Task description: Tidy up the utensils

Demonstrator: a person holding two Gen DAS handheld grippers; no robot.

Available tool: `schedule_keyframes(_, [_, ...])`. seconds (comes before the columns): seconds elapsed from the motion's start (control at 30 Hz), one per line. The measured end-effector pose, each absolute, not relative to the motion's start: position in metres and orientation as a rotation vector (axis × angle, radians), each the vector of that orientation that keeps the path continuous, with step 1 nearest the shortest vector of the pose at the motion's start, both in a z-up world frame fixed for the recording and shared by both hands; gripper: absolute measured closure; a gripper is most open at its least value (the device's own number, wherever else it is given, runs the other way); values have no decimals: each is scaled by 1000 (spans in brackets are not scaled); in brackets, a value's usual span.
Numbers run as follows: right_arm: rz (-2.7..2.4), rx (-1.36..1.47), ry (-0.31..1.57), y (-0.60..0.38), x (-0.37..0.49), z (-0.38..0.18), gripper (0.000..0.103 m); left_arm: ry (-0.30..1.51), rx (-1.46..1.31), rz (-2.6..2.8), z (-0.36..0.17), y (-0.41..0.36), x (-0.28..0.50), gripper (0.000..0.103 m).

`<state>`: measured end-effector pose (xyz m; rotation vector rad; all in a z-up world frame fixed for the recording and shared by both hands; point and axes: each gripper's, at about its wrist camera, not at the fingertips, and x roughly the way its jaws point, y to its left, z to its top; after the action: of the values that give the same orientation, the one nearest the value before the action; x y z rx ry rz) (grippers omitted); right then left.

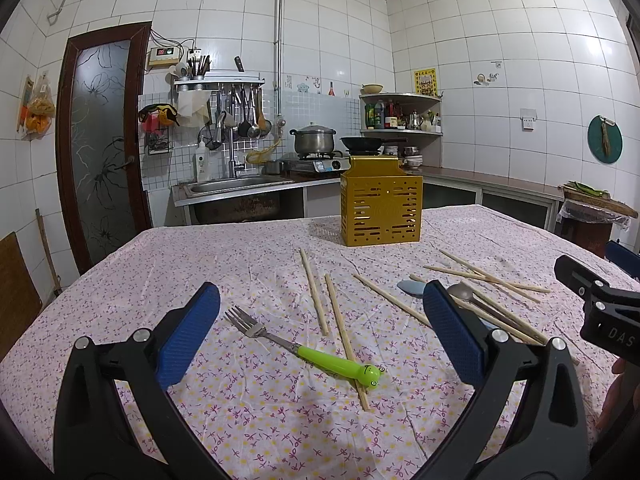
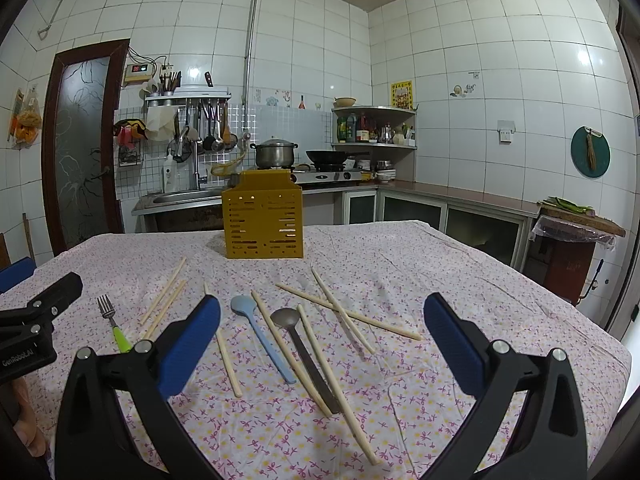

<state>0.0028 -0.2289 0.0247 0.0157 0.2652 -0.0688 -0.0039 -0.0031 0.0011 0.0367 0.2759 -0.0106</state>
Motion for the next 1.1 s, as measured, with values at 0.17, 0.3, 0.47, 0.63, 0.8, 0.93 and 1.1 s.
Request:
schedule_keyframes(0.17, [-69,16,265,-229,3,25,4,276,37,-11,1,-3,-4,5])
schedule_keyframes(0.3, [-70,17,270,-231,4,23,4,278,36,-13,4,-3,-6,5])
schedule_keyframes(0.47, [-69,17,270,-231,4,23,4,278,36,-13,4,-3,-6,5])
schedule_keyframes(0.63, [-69,17,271,-231,4,23,4,278,35,-13,3,-3,-6,5])
schedule_keyframes(0.8, [-70,16,270,-231,5,23,4,281,36,-14,3,-2,-6,5])
schedule_keyframes(0.93, [-69,17,270,-231,5,23,4,281,35,-14,2,-2,-6,5])
schedule_keyframes(1.1, [-70,16,269,-231,5,24,4,285,34,-13,2,-3,-6,5])
